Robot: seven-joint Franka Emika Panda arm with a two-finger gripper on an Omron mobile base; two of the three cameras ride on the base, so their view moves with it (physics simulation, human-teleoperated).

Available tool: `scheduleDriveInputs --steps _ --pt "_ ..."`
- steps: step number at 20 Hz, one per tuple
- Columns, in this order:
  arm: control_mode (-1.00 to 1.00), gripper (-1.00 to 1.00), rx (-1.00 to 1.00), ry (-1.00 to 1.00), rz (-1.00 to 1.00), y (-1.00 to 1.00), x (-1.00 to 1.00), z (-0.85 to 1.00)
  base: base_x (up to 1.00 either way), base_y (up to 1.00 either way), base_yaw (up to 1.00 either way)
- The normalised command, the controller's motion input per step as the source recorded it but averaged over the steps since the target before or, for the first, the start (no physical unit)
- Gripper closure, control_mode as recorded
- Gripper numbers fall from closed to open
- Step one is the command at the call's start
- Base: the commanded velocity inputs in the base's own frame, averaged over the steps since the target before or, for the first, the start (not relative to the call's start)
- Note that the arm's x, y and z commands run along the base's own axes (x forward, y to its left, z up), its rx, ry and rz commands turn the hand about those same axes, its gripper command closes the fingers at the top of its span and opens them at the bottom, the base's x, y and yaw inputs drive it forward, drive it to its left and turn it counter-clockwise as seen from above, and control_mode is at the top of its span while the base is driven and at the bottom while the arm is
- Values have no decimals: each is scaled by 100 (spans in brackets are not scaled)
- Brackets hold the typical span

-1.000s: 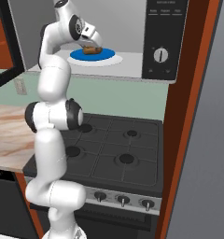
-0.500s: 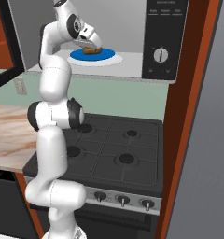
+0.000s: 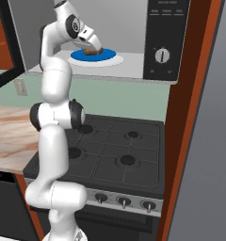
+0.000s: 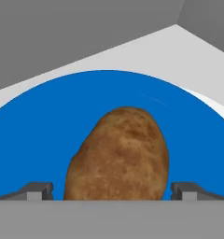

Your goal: Retrieve the reheated potato from the microwave, then place the potato, cheese, and condiment on the cutting board.

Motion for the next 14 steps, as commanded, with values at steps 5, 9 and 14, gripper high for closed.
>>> scheduleDriveInputs --steps 5,9,14 --pt "-100 -100 0 0 -4 0 0 -10 0 0 0" --pt "-100 100 0 0 -1 0 0 -7 0 0 0" --pt "-100 100 0 -1 0 -3 0 -8 0 0 0"
